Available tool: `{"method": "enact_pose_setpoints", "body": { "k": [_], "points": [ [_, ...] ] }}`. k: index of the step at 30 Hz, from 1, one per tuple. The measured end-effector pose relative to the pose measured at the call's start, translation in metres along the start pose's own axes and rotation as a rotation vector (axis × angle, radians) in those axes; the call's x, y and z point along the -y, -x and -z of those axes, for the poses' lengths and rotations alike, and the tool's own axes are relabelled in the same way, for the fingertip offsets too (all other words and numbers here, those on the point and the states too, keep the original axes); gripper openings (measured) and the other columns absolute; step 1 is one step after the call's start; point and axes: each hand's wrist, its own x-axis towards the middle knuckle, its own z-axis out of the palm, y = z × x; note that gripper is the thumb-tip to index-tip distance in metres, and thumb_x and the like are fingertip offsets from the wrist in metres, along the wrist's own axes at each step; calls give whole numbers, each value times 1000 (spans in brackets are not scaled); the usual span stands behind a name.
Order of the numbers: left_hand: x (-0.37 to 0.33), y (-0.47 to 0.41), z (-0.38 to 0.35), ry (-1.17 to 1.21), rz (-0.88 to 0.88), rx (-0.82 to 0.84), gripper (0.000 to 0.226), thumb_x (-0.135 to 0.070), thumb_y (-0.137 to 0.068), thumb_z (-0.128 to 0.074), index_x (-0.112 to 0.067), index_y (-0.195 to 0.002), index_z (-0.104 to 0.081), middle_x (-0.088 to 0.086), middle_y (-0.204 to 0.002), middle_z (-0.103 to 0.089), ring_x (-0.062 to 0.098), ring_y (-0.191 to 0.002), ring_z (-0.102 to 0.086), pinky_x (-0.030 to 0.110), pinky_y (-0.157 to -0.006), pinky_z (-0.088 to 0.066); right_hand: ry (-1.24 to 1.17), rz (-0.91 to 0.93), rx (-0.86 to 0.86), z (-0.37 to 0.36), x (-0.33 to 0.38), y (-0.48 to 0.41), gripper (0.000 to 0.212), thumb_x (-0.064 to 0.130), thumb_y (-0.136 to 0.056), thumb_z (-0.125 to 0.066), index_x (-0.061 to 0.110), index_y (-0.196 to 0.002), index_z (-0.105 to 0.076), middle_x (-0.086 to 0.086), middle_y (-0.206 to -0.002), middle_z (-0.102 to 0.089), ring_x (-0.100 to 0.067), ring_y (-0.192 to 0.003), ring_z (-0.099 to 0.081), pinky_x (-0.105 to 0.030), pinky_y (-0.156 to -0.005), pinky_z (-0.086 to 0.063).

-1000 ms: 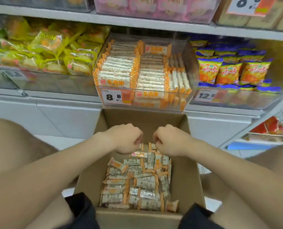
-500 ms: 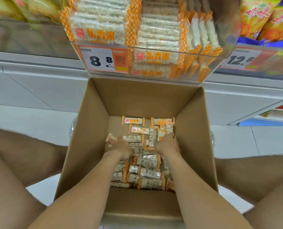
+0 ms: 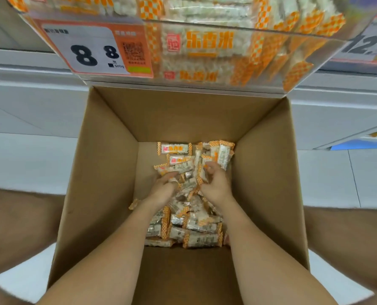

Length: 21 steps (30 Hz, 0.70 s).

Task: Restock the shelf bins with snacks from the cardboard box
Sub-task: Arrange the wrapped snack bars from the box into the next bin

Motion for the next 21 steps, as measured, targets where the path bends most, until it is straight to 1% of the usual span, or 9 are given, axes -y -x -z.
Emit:
{"method": "enact_pose_setpoints", "body": {
  "k": [1, 2, 4, 7, 11, 14, 16, 18, 21],
  "points": [
    [1, -1, -1, 7, -12, -7, 51, -24, -91, -52, -51, -132, -63, -1, -152, -42, 30, -124, -59, 44, -102, -53, -23, -14, -4, 2, -1, -1, 76, -5, -80, -70, 30, -145, -49, 2, -131, -57, -21, -118, -62, -42, -96, -58],
    [1, -1, -1, -8, -37, -35, 41, -27, -99, -49, -47, -130, -67, -4, -140, -54, 21, -110, -63, 40, -98, -54, -34, -28, 12, 2, -5, -3, 72, -5, -82, -71, 30, -142, -51, 1, -130, -58, -21, -115, -64, -45, -96, -59],
    [2, -2, 2, -57, -96, -166, 29, -24, -108, -50, -39, -116, -73, -10, -112, -71, 15, -80, -65, 32, -75, -55, -56, -49, 91, 1, -4, 1, 61, 0, -87, -75, 29, -137, -56, -3, -130, -63, -22, -115, -64, -43, -95, -58],
    [-2, -3, 3, -1, -134, -369, 33, -3, -97, -65, -34, -108, -63, -1, -113, -71, 19, -90, -67, 25, -67, -48, -13, 19, 83, -4, 3, 6, 51, 15, -93, -78, 18, -140, -60, -1, -122, -66, -16, -108, -62, -24, -84, -49],
    [-16, 7, 2, 179, -130, -359, 65, 8, -88, -71, -35, -126, -40, -5, -108, -64, 6, -93, -63, 17, -66, -44, -138, 98, 21, -5, 22, 12, 45, 25, -95, -77, 21, -137, -61, -2, -138, -62, -15, -122, -57, -33, -102, -48],
    [-33, 15, 2, 240, -142, -252, 53, 6, -90, -70, -32, -123, -53, -4, -103, -69, 16, -94, -68, 23, -65, -48, -173, 106, 37, -3, 34, 16, 29, 19, -98, -66, 42, -110, -52, -3, -104, -67, -19, -72, -59, -33, -66, -47],
    [-42, 21, 1, 318, -134, -178, 36, 3, -95, -66, -24, -118, -67, -2, -102, -72, 21, -97, -68, 32, -72, -54, -231, 59, 74, 3, 44, 22, 22, 23, -97, -63, 40, -106, -52, -6, -86, -67, -19, -60, -55, -34, -59, -42],
    [-47, 26, 1, 427, -109, -155, 28, -1, -96, -62, -24, -109, -72, 8, -102, -75, 30, -97, -71, 49, -82, -58, -318, 8, 120, 7, 55, 29, 9, 30, -97, -59, 29, -104, -54, -14, -83, -69, -25, -65, -59, -39, -63, -44],
    [-50, 29, 5, 537, -91, -121, 25, -14, -89, -61, -25, -104, -78, 21, -106, -76, 37, -90, -70, 55, -80, -55, -372, 8, 122, 16, 67, 39, 35, 42, -94, -63, 8, -100, -63, -32, -101, -62, -47, -97, -62, -51, -87, -52]
  ]
}}
